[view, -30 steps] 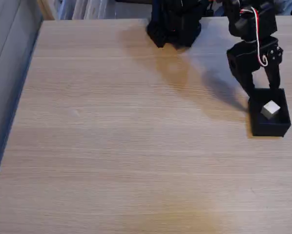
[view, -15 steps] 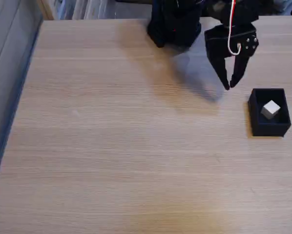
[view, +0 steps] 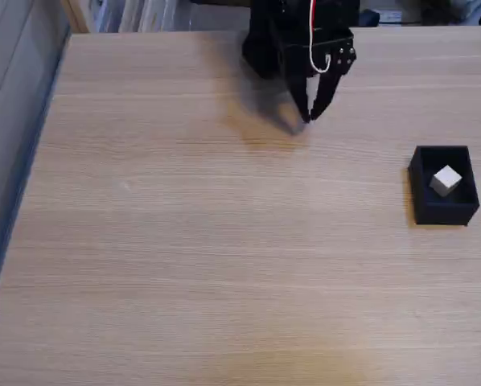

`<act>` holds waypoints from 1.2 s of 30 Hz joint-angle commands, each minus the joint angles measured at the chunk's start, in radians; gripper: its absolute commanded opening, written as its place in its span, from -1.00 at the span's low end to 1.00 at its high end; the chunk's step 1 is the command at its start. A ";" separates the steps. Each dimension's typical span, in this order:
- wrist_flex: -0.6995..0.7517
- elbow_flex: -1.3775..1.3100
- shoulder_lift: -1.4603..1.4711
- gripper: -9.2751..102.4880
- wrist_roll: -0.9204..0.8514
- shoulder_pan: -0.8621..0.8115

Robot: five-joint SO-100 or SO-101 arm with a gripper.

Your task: Pick a white block and place it in the black box.

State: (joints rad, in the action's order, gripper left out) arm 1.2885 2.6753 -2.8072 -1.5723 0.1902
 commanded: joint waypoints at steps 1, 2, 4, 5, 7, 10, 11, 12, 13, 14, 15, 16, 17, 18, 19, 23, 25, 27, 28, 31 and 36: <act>0.064 0.097 -0.141 -0.83 -0.084 -0.044; 0.072 0.130 -0.178 -0.83 -0.091 -0.054; 0.075 0.190 -0.245 -0.83 -0.084 -0.067; 0.075 0.219 -0.275 -0.83 -0.086 -0.074; 0.048 0.288 -0.345 -0.83 -0.078 -0.083; 0.044 0.368 -0.437 -0.83 -0.078 -0.112; 0.044 0.391 -0.463 -0.83 -0.077 -0.123; 0.044 0.414 -0.486 -0.83 -0.077 -0.133; 0.044 0.428 -0.511 -0.83 -0.083 -0.141; 0.054 0.430 -0.523 -0.83 -0.061 -0.138; 0.057 0.430 -0.523 -0.83 -0.061 -0.133; 0.058 0.430 -0.523 -0.83 -0.046 -0.130; 0.060 0.430 -0.523 -0.83 -0.034 -0.126; 0.060 0.430 -0.523 -0.83 -0.034 -0.124; 0.060 0.430 -0.523 -0.83 -0.034 -0.124; 0.060 0.430 -0.525 -0.83 -0.032 -0.138; 0.060 0.430 -0.525 -0.82 -0.032 -0.138; 0.060 0.431 -0.525 -0.81 -0.032 -0.138; 0.060 0.431 -0.525 -0.81 -0.032 -0.138; 0.060 0.431 -0.525 -0.80 -0.032 -0.138; 0.060 0.431 -0.525 -0.79 -0.032 -0.138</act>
